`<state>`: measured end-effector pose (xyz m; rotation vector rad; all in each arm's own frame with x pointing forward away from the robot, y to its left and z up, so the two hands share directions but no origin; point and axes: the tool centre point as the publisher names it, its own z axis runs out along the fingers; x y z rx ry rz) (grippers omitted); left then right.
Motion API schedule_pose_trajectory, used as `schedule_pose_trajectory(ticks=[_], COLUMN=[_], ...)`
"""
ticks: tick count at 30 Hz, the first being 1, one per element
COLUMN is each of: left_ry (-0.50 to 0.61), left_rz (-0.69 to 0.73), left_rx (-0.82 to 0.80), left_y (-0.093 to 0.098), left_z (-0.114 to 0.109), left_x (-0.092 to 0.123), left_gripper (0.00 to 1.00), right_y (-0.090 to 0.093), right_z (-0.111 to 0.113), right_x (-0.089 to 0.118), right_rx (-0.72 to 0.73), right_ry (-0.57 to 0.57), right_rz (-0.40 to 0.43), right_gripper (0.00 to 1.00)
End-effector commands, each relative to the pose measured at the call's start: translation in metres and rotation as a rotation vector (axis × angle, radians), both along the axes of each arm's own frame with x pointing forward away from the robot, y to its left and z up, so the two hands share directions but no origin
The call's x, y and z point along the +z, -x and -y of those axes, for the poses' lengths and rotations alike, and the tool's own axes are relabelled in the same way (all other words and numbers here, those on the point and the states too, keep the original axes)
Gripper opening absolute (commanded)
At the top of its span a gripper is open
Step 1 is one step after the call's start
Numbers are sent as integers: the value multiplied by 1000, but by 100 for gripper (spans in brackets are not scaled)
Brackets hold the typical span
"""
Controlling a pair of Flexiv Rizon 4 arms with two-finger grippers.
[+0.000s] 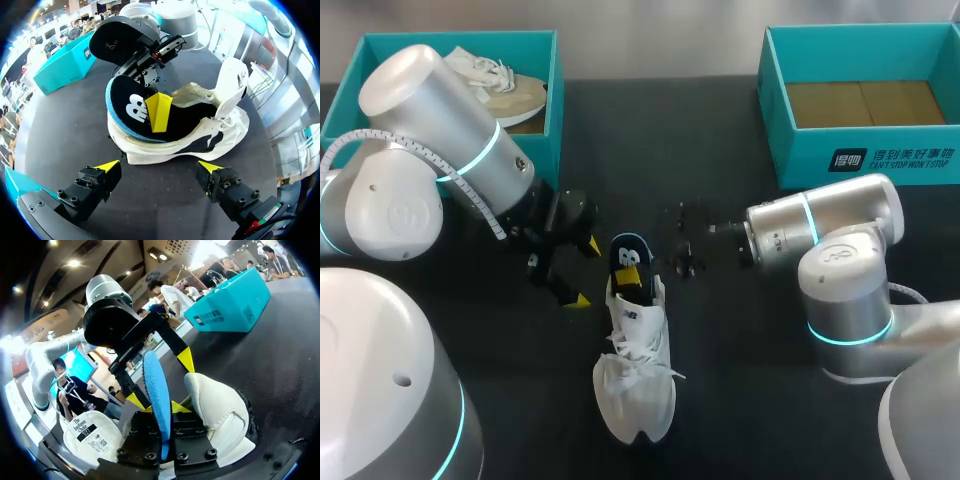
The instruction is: Take the shoe out of the shoebox, open the shoe tongue, remove and reinsert the insole, then place the shoe into the shoebox
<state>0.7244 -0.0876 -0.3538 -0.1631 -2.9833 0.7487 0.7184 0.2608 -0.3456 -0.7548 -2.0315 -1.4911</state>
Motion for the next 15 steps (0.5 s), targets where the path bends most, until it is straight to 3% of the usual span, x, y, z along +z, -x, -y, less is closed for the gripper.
schedule_pose_trajectory(ticks=[1,9,15], left_ry=[1,1,1], left_rz=[0,0,0], left_rx=[-1,-1,-1], left_y=[0,0,0], left_z=[0,0,0], left_x=[-1,-1,-1], left_gripper=[100,100,100], right_y=[6,24,26], right_z=[-2,-5,-5], right_x=[-8,-23,-25], right_rx=[-9,-37,-51], right_ry=[0,-29,-38], right_rz=[-22,-76,-82], right_gripper=[0,0,0])
